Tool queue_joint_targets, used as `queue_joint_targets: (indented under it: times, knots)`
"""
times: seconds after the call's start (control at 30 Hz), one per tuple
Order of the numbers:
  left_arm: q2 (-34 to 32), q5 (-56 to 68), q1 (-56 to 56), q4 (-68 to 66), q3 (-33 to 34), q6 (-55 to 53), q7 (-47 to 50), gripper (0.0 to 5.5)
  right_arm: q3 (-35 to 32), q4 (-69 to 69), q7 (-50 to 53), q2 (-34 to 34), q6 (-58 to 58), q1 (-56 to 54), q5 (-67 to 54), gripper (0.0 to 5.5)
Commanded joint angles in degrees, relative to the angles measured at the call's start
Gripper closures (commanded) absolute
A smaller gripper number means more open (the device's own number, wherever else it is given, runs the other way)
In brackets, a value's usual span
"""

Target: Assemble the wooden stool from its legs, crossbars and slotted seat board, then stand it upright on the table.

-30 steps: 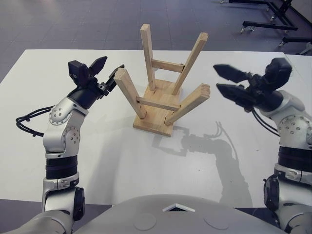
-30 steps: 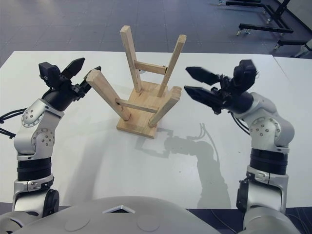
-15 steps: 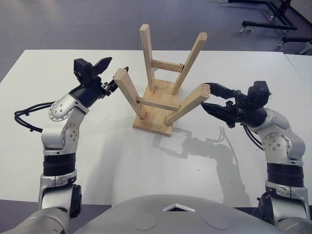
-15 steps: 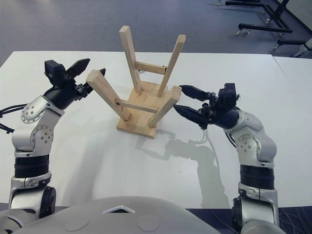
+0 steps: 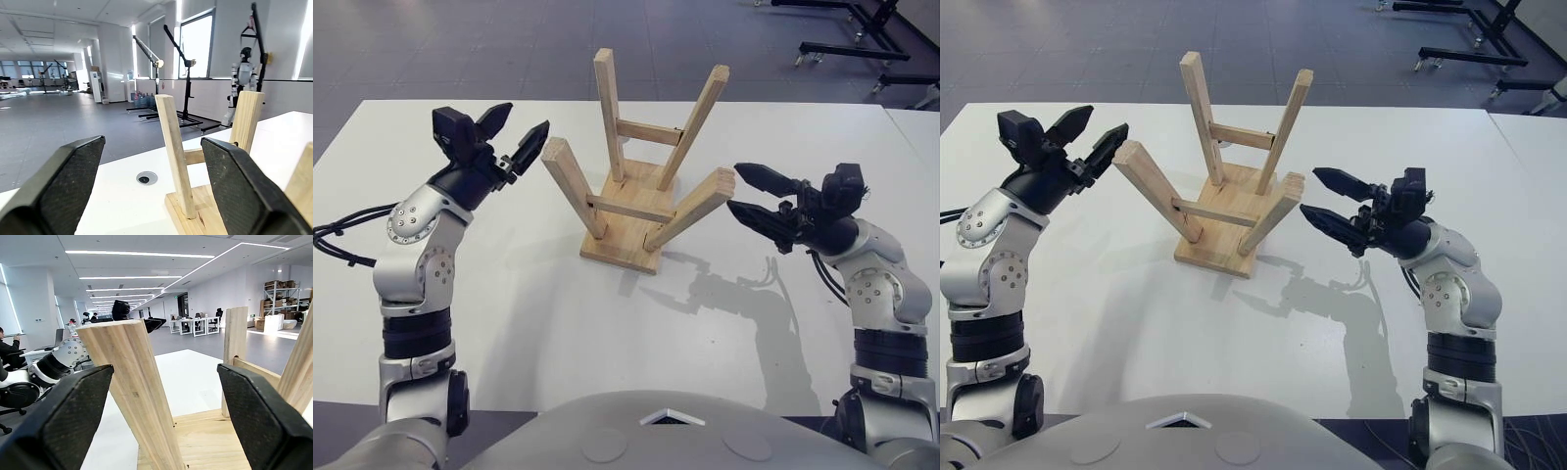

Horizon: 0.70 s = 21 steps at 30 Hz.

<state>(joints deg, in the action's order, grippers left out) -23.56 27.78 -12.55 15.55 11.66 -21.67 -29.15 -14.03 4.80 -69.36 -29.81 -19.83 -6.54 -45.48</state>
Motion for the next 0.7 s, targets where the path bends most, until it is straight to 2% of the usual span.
queue_joint_targets:
  times: [0.03,0.43,0.7]
  knots:
    - [0.60,-0.64,1.24,4.48,0.42,-2.95,4.83,1.90,0.11,0.07,0.75,-0.14,0.83,-1.46,0.68,1.60]
    - [2.65,-1.80,4.63,10.44,-4.17,-6.53,9.53,1.90,0.50,-0.21,1.49,0.15,1.34,-3.43,0.24,1.60]
    - [4.18,-3.09,1.58,9.15,-8.43,-7.11,10.00,1.90,3.69,-1.62,0.26,1.14,1.31,-4.44,1.38,1.60]
